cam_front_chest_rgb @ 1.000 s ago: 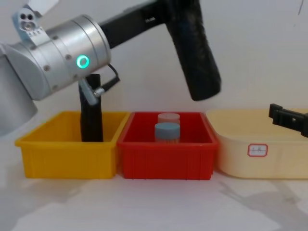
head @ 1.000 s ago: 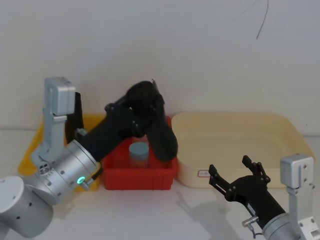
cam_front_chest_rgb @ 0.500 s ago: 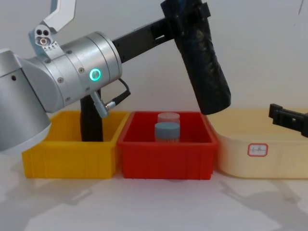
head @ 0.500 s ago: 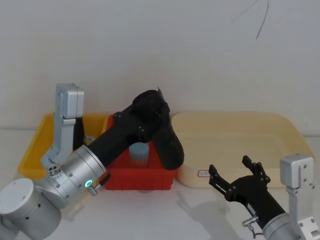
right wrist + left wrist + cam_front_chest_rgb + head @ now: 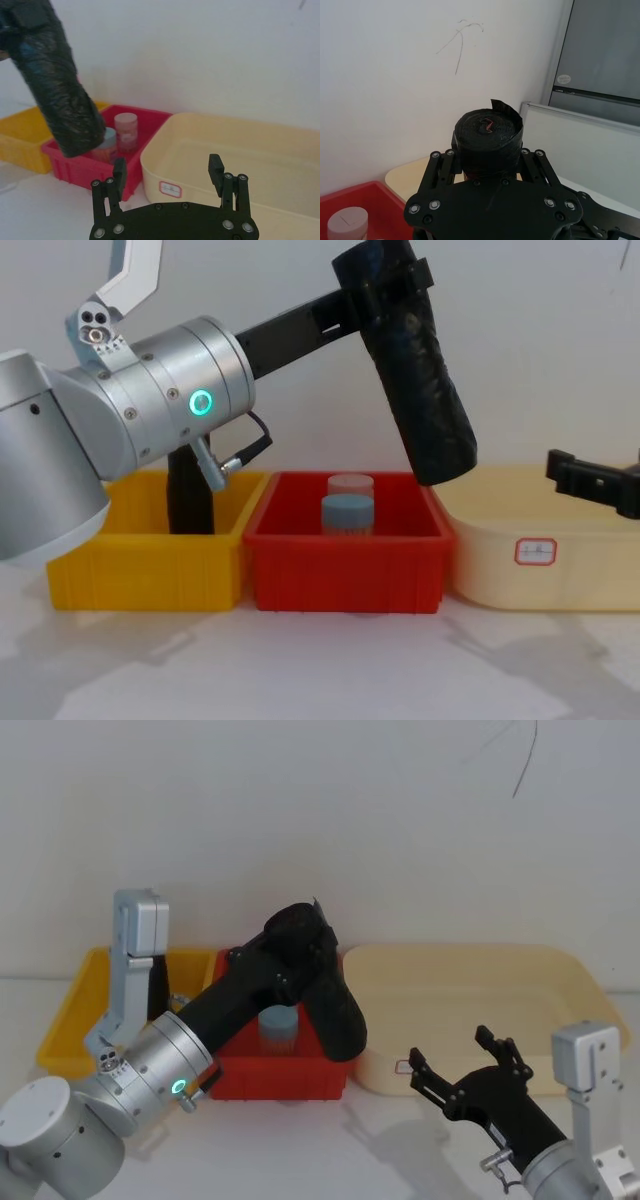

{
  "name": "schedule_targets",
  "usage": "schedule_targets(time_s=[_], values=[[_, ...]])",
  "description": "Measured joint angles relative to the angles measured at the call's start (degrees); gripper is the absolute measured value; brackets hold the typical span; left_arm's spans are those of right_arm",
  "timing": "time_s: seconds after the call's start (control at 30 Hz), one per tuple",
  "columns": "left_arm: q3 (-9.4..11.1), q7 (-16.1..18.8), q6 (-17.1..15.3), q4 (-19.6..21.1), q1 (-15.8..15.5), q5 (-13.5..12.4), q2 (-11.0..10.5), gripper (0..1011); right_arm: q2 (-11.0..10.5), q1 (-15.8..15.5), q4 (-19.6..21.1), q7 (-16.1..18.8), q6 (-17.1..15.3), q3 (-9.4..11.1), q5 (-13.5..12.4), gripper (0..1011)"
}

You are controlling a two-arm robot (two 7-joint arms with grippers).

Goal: Pick up the garbage bag with the one hand and transfer it to the other hand.

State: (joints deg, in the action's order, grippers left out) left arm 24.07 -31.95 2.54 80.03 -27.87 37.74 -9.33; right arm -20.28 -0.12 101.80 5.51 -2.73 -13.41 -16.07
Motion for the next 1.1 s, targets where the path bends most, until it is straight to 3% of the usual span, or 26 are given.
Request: schedule_targets(time_s=[0.53, 1.1], values=[[0.1, 0.2, -0.1, -0.4, -0.2, 0.2, 0.1, 507, -3.1, 5.2, 1.1, 8.5, -4.1, -3.3, 0.6, 1002], [0.1, 0.2, -0.1, -0.6, -0.2, 0.3, 0.1, 507, -4.0, 11.6, -0.9, 15.3, -7.1, -7.0, -0.2, 1001]])
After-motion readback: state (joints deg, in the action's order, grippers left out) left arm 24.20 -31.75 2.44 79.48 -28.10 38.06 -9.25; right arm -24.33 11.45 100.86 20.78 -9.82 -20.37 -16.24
